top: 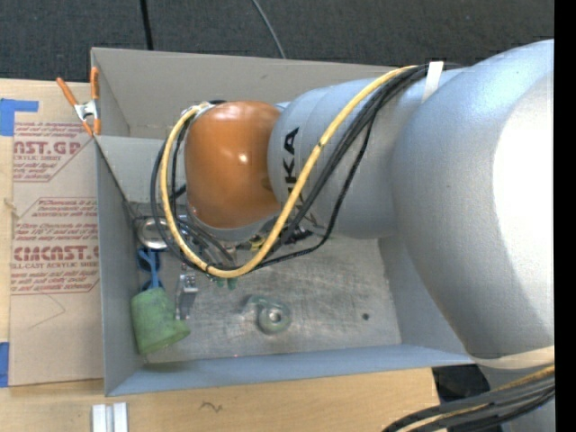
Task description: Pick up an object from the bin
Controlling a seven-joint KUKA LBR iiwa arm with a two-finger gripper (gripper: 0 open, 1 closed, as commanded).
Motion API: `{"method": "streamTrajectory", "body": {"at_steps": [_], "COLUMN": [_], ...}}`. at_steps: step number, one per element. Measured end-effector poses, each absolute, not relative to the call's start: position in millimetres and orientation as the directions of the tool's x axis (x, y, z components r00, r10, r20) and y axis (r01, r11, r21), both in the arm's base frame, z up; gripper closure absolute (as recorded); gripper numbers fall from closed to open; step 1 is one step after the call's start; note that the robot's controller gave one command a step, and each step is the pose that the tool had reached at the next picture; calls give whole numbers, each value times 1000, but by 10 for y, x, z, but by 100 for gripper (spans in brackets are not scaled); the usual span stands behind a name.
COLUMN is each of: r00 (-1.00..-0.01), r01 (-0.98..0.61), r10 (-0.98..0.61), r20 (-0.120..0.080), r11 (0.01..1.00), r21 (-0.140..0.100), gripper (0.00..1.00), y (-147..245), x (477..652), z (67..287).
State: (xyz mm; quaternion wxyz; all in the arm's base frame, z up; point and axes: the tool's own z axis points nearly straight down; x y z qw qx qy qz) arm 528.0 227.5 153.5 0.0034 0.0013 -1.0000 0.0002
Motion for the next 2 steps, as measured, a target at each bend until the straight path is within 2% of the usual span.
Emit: {"method": "streamTrajectory", "body": {"at_steps": [1,2], "r00": [-983,-866], "r01": [-184,-500], "r10": [-184,-500], "r20": [0,-2], "r11": [983,866], "r21": [-13,-2], "gripper": [0,0], "y": [2296,1853], "x": [5163,5760], "z": [1089,875]}}
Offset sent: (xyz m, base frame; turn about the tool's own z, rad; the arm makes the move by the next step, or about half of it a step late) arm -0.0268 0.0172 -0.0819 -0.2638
